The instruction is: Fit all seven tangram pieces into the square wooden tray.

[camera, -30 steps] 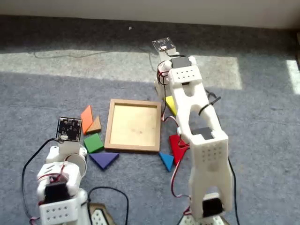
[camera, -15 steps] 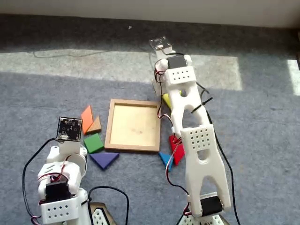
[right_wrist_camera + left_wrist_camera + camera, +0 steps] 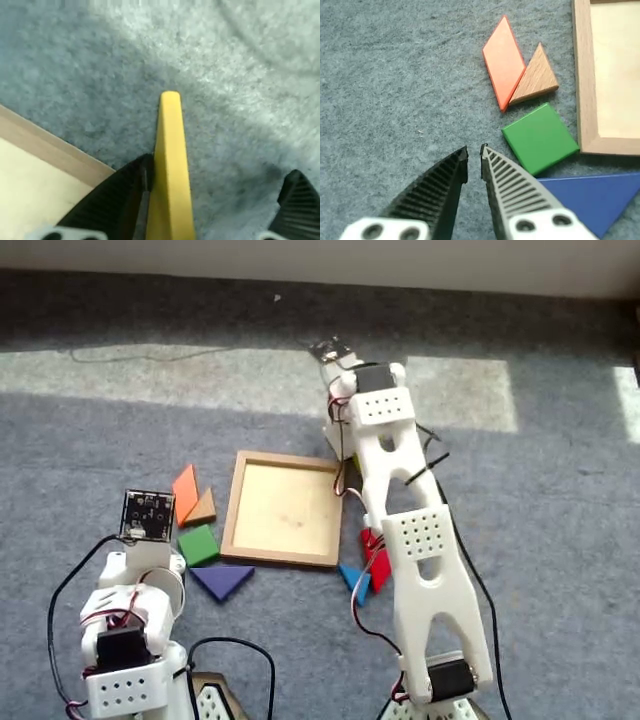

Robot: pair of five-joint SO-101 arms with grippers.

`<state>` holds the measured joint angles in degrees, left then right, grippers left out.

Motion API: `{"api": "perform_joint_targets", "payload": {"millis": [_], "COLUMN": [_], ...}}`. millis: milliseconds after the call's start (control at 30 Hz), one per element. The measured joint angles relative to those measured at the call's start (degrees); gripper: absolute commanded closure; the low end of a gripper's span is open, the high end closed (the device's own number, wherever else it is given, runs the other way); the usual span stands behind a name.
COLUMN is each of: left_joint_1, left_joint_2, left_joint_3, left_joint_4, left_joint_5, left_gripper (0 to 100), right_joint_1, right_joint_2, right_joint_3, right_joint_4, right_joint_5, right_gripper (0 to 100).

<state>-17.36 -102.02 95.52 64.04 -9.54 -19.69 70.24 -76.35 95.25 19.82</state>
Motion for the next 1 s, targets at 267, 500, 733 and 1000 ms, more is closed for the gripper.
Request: {"api": "perform_joint_targets", "payload": {"millis": [267, 500, 733, 1000], "left_joint_1": [0.0, 0.0, 0.0, 0.0], "left_joint_2": [0.0, 0.0, 0.0, 0.0], "left_joint_3": [0.0, 0.0, 0.0, 0.0], "left_joint_4": [0.0, 0.0, 0.0, 0.0], "left_joint_5": [0.0, 0.0, 0.0, 0.0], "left_gripper": [92, 92, 92, 92], "right_joint_1": [0.1, 0.7, 1.1, 3.3], "right_joint_2": [0.0, 0.0, -0.1, -0.1], "right_joint_3": [0.0, -0.2, -0.5, -0.7], "right_joint_4": [0.7, 2.2, 2.4, 4.0], "right_joint_5": [0.9, 1.1, 1.1, 1.2], "right_gripper": [74.9, 86.0, 87.2, 92.2]}}
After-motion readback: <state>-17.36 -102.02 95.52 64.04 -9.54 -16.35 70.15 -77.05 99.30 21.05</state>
